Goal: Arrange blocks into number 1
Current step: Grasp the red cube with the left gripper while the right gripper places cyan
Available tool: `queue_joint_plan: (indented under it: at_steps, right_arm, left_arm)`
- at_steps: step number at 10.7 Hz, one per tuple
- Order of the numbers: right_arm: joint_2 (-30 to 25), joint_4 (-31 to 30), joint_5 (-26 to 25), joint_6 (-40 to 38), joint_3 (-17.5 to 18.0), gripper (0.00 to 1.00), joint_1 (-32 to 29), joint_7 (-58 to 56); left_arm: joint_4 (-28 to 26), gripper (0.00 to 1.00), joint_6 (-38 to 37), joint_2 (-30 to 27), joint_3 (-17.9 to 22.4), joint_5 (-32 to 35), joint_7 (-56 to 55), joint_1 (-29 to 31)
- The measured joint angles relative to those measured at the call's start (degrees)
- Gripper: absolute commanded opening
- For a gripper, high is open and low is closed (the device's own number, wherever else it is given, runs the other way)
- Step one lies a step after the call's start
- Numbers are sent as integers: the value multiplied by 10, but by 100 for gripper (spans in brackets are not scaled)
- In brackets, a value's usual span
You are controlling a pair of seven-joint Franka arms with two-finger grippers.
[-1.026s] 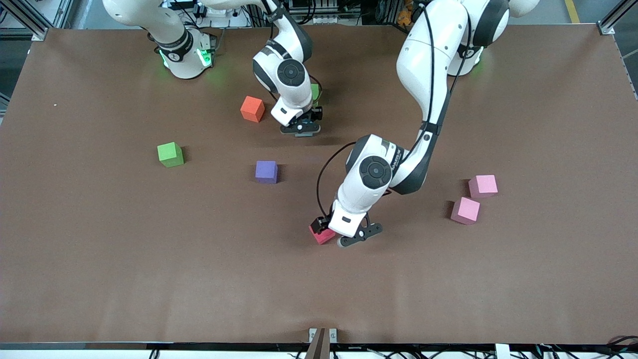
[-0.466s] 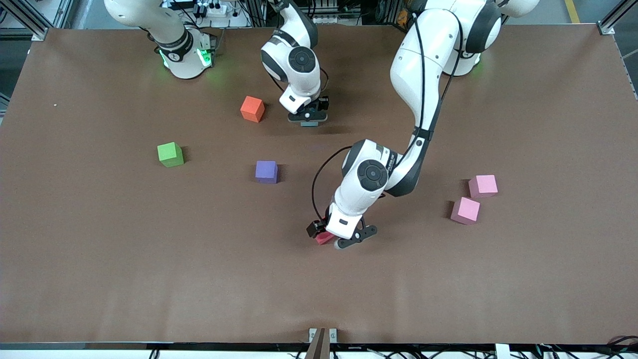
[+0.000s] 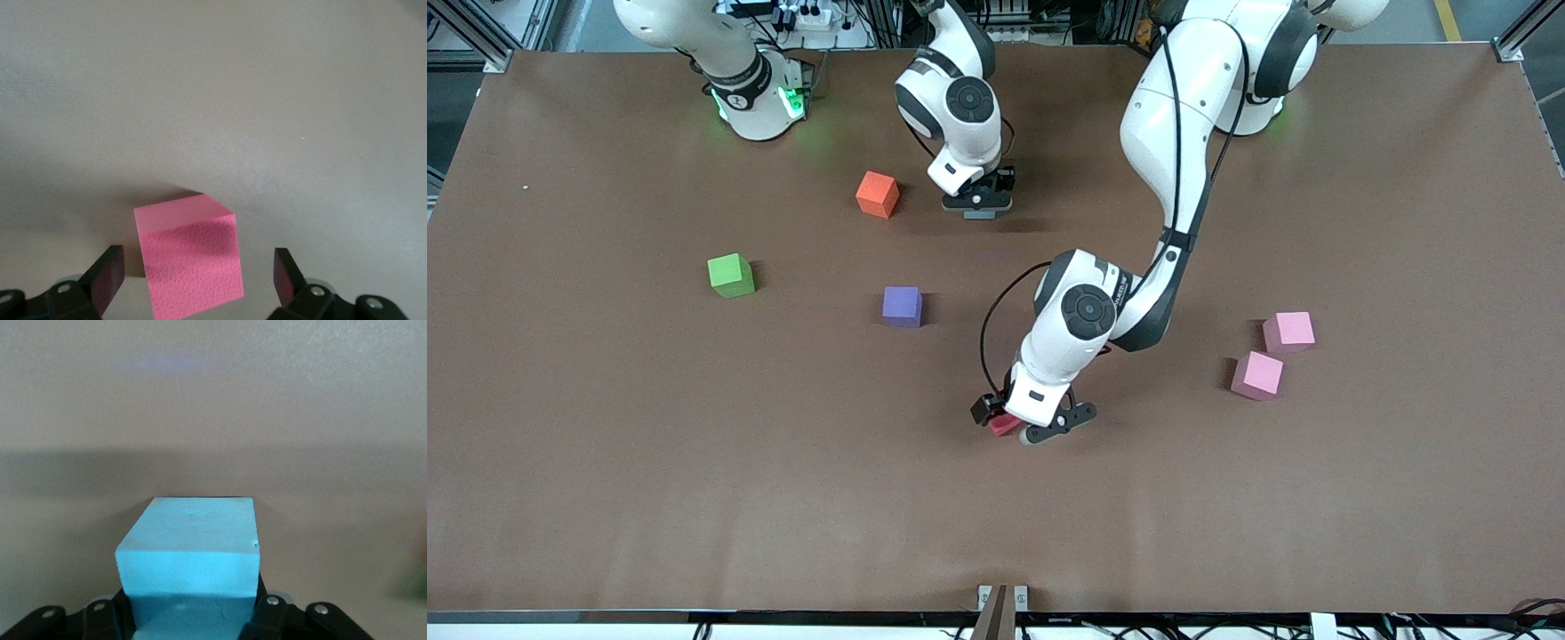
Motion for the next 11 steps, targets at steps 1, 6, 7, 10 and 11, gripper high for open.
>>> queue_joint_plan:
  at_steps: [1, 6, 7, 10, 11]
  right_arm:
    - [0, 0, 0, 0, 0, 4, 5, 7]
    - [0, -1, 1, 0, 0, 100, 13, 35]
    - [-1, -1, 1, 0, 0, 100, 14, 54]
    - [-2, 3, 1, 8, -1, 100, 21, 75]
    - [-3, 9, 1, 9, -6, 100, 21, 76]
  left_arm:
    - [1, 98, 9, 4, 6, -23, 5, -1]
    - [4, 98, 39, 22, 16, -56, 18, -11]
    - [4, 98, 41, 25, 16, -56, 18, -13]
    - [8, 94, 43, 33, 17, -56, 18, -14]
    - [9, 92, 44, 35, 17, -56, 18, -15]
